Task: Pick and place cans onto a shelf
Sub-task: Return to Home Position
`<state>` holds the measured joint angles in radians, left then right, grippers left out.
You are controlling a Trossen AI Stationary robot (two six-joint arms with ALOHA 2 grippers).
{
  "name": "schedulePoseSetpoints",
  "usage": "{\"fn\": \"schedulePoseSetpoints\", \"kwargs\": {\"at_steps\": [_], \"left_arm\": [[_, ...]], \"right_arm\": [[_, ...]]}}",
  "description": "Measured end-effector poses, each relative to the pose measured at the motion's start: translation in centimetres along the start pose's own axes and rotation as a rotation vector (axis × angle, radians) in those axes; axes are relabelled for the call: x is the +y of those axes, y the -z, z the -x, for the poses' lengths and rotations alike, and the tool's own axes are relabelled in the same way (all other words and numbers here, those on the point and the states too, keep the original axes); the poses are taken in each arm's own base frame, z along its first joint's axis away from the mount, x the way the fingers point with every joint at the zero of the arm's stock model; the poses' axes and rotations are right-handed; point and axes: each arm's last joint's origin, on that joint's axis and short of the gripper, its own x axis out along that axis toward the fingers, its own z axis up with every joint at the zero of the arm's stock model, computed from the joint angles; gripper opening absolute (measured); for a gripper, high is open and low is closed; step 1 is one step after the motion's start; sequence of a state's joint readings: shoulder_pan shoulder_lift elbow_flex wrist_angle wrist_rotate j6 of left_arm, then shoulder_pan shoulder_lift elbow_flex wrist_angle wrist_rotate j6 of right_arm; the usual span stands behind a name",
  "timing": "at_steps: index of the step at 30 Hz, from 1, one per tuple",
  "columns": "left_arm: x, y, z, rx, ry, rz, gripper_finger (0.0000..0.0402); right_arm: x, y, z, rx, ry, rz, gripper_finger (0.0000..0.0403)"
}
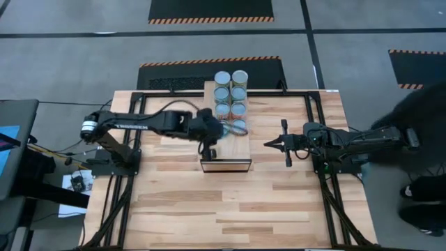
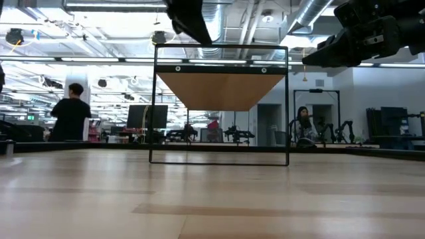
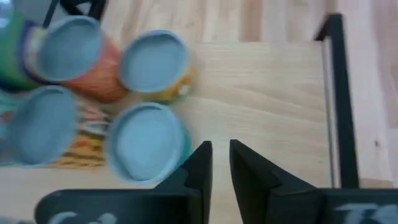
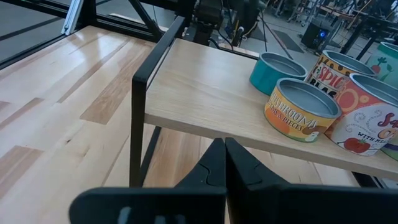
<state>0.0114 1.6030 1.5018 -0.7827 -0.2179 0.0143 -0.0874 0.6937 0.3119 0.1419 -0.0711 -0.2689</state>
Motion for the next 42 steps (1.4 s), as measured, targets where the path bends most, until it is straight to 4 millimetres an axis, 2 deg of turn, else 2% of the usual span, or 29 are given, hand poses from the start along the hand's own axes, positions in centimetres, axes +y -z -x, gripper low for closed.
{"fn": "schedulePoseSetpoints", "kwargs": {"at_steps": [4, 9, 17, 24, 29, 33, 36, 42], "left_arm": [[-0.6, 2.8, -0.9, -0.064, 0.034, 0.016, 0.0023], [-0.7, 6.1, -0.7, -0.234, 0.125, 0.026, 0.0002], [1.0, 11.7, 0.8, -0.524, 0.154, 0.057, 0.0003], [2.3, 16.7, 1.8, -0.643, 0.174, 0.079, 0.0004], [2.8, 19.4, 2.3, -0.703, 0.150, 0.094, 0.0004], [3.0, 21.6, 2.2, -0.726, 0.113, 0.103, 0.0004], [3.0, 23.2, 2.1, -0.743, 0.099, 0.126, 0.0004], [2.8, 25.5, 2.3, -0.813, 0.088, 0.141, 0.0004]], "right_arm": [[0.0, -0.1, 0.0, -0.008, 0.002, 0.000, 0.0008], [-0.1, -0.4, 0.0, -0.037, 0.010, 0.002, 0.0008], [-0.4, -0.5, 0.1, -0.051, 0.028, 0.002, 0.0008], [-1.4, -0.1, 0.2, -0.036, 0.094, -0.029, 0.0008], [-1.9, 1.2, 0.3, -0.061, 0.140, -0.036, 0.0008], [-2.3, 2.0, 1.0, -0.071, 0.172, -0.079, 0.0008], [-2.4, 1.9, 1.8, -0.120, 0.172, -0.097, 0.0008], [-2.3, 2.7, 3.5, -0.194, 0.198, -0.072, 0.0008]]}}
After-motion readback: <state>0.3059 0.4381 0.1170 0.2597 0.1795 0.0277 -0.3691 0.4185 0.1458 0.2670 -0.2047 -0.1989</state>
